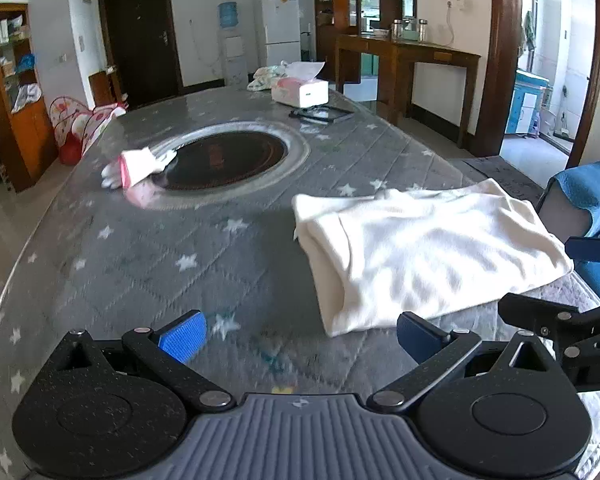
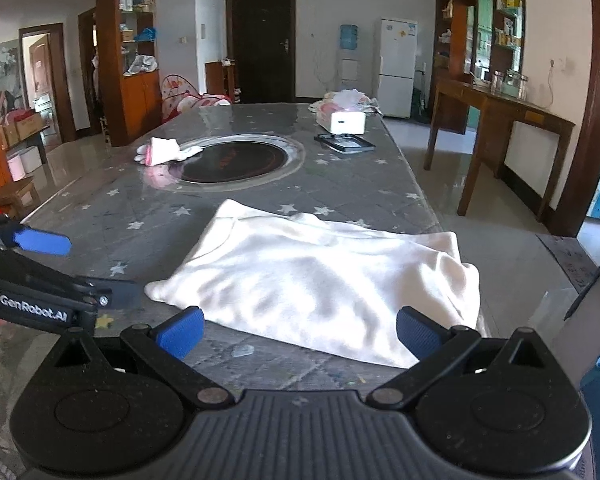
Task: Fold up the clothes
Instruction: 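Move both grippers toward the edge of the folded cream cloth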
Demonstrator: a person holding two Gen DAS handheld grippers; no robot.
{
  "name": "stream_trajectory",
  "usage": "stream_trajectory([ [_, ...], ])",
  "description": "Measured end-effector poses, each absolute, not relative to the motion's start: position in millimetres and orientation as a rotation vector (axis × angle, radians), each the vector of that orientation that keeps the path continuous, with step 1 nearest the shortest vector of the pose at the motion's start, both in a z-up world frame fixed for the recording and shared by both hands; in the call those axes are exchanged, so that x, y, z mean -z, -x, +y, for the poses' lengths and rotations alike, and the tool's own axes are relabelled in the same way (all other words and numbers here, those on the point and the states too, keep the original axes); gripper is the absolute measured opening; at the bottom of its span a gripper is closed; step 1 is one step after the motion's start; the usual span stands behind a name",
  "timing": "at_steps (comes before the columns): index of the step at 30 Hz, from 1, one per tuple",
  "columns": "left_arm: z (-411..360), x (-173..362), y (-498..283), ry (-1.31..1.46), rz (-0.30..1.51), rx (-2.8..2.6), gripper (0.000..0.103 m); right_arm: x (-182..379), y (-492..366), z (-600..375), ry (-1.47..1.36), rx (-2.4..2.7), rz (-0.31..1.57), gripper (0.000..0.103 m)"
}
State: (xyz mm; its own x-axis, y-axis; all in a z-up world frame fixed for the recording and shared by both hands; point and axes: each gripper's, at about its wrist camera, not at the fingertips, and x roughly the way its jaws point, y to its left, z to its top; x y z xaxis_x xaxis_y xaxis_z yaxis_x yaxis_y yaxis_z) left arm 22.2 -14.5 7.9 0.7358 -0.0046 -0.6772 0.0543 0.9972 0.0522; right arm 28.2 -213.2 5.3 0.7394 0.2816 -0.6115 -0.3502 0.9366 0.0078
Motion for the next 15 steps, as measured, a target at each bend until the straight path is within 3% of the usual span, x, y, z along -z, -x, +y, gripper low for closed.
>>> stream_trajectory([
  [15,-38,-12,-63,-0.2,0.735,0.097,0.103,-3,-62,-238,0.091,-0.294,0.647,0.103],
])
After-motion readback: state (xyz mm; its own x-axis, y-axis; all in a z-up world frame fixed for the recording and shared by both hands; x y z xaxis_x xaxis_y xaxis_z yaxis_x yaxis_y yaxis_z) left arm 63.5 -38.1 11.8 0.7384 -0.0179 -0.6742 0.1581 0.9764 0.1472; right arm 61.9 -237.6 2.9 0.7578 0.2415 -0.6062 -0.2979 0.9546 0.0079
